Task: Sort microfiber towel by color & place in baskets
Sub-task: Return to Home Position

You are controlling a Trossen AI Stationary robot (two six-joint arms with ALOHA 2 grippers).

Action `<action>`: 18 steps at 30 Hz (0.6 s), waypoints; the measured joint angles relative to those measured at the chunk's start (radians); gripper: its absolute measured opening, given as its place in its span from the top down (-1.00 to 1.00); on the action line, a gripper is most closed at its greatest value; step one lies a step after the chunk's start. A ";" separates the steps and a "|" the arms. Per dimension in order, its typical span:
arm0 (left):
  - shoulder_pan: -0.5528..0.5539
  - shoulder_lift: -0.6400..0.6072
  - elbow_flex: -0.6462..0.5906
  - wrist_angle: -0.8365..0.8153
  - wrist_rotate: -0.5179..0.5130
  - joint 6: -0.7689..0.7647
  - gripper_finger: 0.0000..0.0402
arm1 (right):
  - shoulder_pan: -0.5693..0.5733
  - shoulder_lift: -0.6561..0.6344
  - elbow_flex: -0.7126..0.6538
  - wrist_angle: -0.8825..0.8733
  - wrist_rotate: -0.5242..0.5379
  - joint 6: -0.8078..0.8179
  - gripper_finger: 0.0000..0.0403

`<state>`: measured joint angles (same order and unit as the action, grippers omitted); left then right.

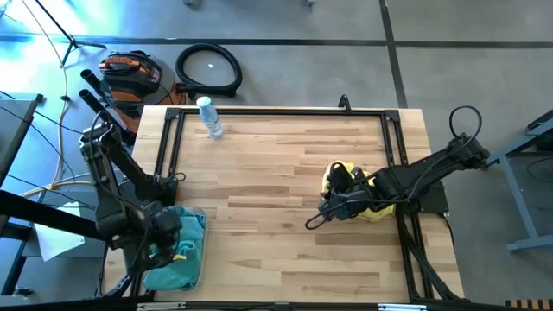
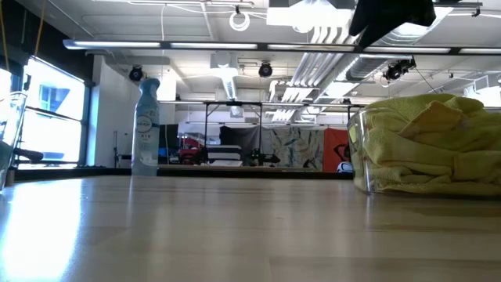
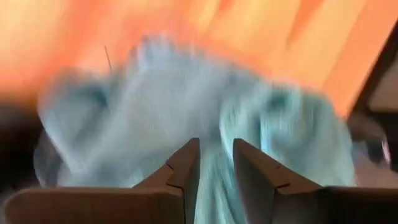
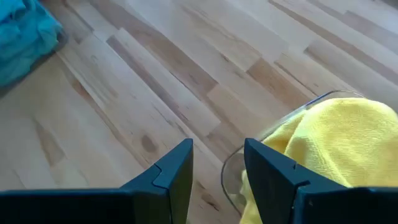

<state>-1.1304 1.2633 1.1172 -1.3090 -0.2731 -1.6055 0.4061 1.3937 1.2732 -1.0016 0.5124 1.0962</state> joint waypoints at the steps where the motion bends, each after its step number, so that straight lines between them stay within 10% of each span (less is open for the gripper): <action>1: 0.011 0.000 0.000 -0.007 -0.065 0.046 0.59 | 0.000 0.000 0.000 -0.003 0.000 -0.012 0.29; 6: 0.109 0.000 0.000 0.016 -0.329 0.301 0.88 | 0.000 0.000 0.000 -0.003 0.017 -0.057 0.29; 18: 0.488 -0.083 -0.124 0.578 -0.430 1.030 1.00 | -0.055 0.000 0.000 -0.003 0.126 -0.192 0.29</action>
<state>-0.6423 1.1806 0.9936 -0.7312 -0.7027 -0.5751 0.3508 1.3937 1.2732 -1.0050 0.6386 0.9039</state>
